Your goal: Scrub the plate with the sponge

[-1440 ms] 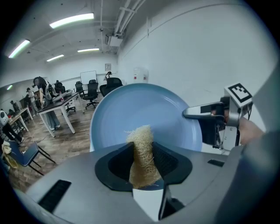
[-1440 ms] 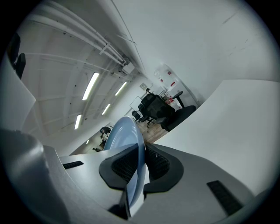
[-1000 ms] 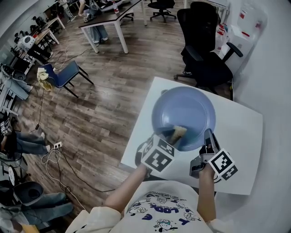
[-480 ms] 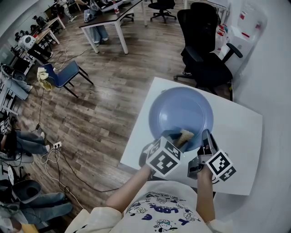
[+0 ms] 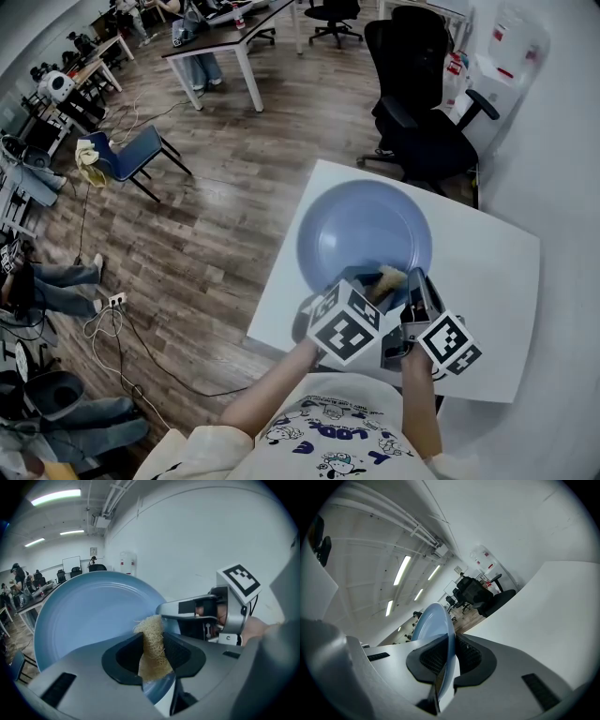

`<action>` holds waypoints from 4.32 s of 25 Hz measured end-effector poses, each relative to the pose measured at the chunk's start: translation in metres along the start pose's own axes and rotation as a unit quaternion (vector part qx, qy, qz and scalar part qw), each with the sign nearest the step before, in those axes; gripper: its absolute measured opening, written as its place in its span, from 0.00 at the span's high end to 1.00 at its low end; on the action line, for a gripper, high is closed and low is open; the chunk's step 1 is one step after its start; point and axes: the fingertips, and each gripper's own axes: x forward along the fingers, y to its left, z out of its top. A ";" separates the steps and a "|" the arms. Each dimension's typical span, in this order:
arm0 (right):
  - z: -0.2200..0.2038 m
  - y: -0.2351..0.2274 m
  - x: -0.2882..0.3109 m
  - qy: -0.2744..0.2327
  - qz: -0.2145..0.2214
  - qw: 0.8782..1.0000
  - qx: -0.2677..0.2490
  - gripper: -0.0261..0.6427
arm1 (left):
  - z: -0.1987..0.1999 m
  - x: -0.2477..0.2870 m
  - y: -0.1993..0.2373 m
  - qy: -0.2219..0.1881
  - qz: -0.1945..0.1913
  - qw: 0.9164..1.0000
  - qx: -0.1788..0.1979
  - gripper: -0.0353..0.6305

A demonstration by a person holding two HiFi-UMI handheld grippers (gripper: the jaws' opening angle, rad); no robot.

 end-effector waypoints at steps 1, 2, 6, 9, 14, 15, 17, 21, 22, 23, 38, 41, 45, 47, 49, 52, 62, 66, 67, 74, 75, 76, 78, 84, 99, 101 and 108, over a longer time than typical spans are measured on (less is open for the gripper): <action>-0.001 0.001 0.000 0.001 0.002 1.000 0.000 0.91 | 0.001 0.000 0.001 -0.002 0.001 1.000 -0.002 0.74; -0.002 0.002 0.000 0.001 0.003 1.000 -0.001 0.91 | 0.001 0.000 0.001 -0.005 0.002 1.000 -0.004 0.74; -0.002 0.005 -0.001 0.003 0.009 1.000 -0.003 0.91 | 0.004 -0.004 0.003 -0.013 0.002 1.000 -0.018 0.74; -0.002 0.009 0.001 0.006 0.015 1.000 -0.004 0.91 | 0.008 -0.007 0.008 -0.023 0.007 0.999 -0.030 0.74; -0.007 0.019 0.004 0.017 0.025 0.999 -0.013 0.91 | 0.020 -0.012 0.021 -0.032 0.026 0.999 -0.027 0.74; -0.009 0.020 0.004 0.020 0.027 0.999 -0.014 0.91 | 0.021 -0.013 0.023 -0.034 0.027 0.999 -0.029 0.74; -0.014 0.022 0.005 0.025 0.029 0.999 -0.017 0.91 | 0.023 -0.013 0.028 -0.037 0.030 0.998 -0.032 0.74; -0.020 0.022 0.005 0.036 0.030 0.999 -0.017 0.91 | 0.029 -0.013 0.035 -0.042 0.040 0.998 -0.031 0.74; -0.020 0.023 0.005 0.037 0.032 0.999 -0.017 0.91 | 0.031 -0.014 0.037 -0.043 0.042 0.998 -0.031 0.74; -0.021 0.025 0.005 0.038 0.033 0.999 -0.017 0.91 | 0.033 -0.014 0.038 -0.045 0.044 0.998 -0.031 0.74; -0.032 0.031 0.005 0.056 0.047 0.997 -0.027 0.91 | 0.045 -0.019 0.065 -0.062 0.084 0.993 -0.046 0.74; -0.035 0.034 0.004 0.058 0.048 0.997 -0.028 0.91 | 0.043 -0.022 0.071 -0.064 0.092 0.992 -0.050 0.74; -0.037 0.034 0.006 0.061 0.048 0.997 -0.028 0.91 | 0.046 -0.026 0.084 -0.071 0.103 0.991 -0.053 0.74; -0.037 0.034 0.006 0.062 0.049 0.996 -0.028 0.91 | 0.044 -0.028 0.091 -0.071 0.110 0.989 -0.062 0.74; -0.037 0.034 0.005 0.062 0.049 0.996 -0.028 0.91 | 0.043 -0.031 0.097 -0.071 0.118 0.988 -0.069 0.74; -0.038 0.035 0.003 0.061 0.048 0.997 -0.028 0.91 | 0.040 -0.037 0.104 -0.074 0.132 0.985 -0.077 0.74; -0.037 0.032 0.004 0.056 0.044 0.997 -0.031 0.91 | 0.029 -0.046 0.123 -0.077 0.159 0.979 -0.099 0.74; -0.036 0.030 0.003 0.053 0.041 0.997 -0.029 0.91 | 0.025 -0.049 0.127 -0.077 0.166 0.977 -0.105 0.74; -0.035 0.029 0.003 0.052 0.041 0.997 -0.027 0.91 | 0.024 -0.050 0.128 -0.075 0.167 0.977 -0.107 0.74; -0.027 0.030 0.004 0.044 0.039 0.998 -0.026 0.91 | 0.017 -0.056 0.140 -0.072 0.179 0.974 -0.115 0.74; -0.026 0.029 0.004 0.043 0.039 0.998 -0.025 0.91 | 0.017 -0.056 0.141 -0.073 0.180 0.974 -0.115 0.74; -0.024 0.027 0.005 0.042 0.039 0.998 -0.025 0.91 | 0.018 -0.056 0.141 -0.073 0.181 0.974 -0.116 0.74; -0.020 0.025 0.004 0.039 0.037 0.998 -0.022 0.91 | 0.017 -0.057 0.142 -0.071 0.182 0.974 -0.117 0.74; -0.013 0.020 0.001 0.029 0.031 0.999 -0.019 0.91 | 0.013 -0.063 0.142 -0.063 0.190 0.973 -0.113 0.74; 0.017 0.010 0.001 -0.005 0.021 1.000 -0.018 0.91 | 0.002 -0.057 0.143 -0.043 0.185 0.975 -0.117 0.74; 0.019 0.009 0.000 -0.007 0.019 1.000 -0.018 0.91 | 0.001 -0.055 0.142 -0.041 0.183 0.975 -0.116 0.74; 0.024 0.000 -0.001 -0.014 0.012 1.000 -0.011 0.91 | -0.005 -0.047 0.137 -0.030 0.175 0.978 -0.114 0.74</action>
